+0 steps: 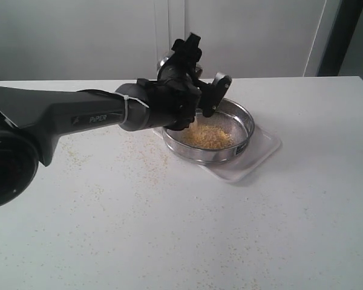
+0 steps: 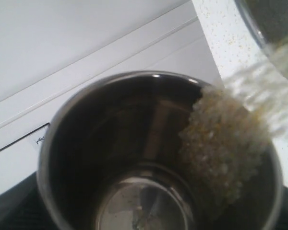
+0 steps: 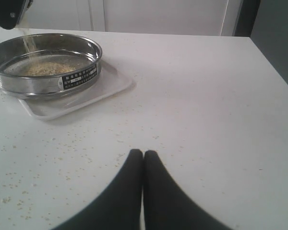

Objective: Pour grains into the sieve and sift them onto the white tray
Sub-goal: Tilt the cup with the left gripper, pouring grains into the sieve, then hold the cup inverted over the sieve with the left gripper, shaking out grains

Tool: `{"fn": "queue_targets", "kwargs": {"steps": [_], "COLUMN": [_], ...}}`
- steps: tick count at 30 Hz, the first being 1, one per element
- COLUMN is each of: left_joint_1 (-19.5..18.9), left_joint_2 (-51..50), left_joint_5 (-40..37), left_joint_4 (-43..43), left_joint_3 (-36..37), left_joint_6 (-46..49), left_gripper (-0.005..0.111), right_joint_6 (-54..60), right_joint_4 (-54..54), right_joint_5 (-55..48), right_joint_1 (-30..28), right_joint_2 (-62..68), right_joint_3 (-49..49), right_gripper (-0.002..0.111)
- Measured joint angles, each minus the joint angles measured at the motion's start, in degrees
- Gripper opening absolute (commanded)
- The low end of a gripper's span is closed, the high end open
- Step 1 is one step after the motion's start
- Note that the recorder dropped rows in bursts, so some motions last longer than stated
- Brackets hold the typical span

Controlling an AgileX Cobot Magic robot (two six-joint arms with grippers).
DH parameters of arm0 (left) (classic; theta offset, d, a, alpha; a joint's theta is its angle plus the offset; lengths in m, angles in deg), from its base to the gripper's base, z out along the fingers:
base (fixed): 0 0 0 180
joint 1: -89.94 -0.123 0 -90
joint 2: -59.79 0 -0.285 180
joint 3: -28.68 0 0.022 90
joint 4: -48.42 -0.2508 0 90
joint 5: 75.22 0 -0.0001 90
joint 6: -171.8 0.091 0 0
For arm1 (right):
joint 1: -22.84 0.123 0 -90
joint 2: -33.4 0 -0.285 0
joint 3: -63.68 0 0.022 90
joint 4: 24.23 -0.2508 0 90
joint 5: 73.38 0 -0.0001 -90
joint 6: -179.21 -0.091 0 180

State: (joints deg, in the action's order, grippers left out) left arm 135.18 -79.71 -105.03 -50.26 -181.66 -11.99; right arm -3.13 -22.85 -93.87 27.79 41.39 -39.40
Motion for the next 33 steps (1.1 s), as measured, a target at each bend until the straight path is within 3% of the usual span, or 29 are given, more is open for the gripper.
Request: {"fn": "queue_targets", "kwargs": {"steps": [14, 23, 33], "left_joint_1": [0.0, 0.0, 0.32], "left_joint_2": [-2.49, -2.49, -2.49], "left_joint_5": [-5.09, -8.95, -6.11], "left_joint_4": [0.0, 0.1, 0.1], "left_joint_3": [0.0, 0.0, 0.0], "left_joint_6": [9.74, 10.9, 6.24], "left_gripper": [0.0, 0.0, 0.0], "right_joint_6": [0.0, 0.0, 0.0], "right_joint_4": [0.0, 0.0, 0.0], "right_joint_5": [0.0, 0.0, 0.0], "right_joint_1": [0.0, 0.0, 0.0], "right_joint_2": [0.0, 0.0, 0.0], "right_joint_3": [0.0, 0.0, 0.0], "right_gripper": [0.0, 0.0, 0.0]}}
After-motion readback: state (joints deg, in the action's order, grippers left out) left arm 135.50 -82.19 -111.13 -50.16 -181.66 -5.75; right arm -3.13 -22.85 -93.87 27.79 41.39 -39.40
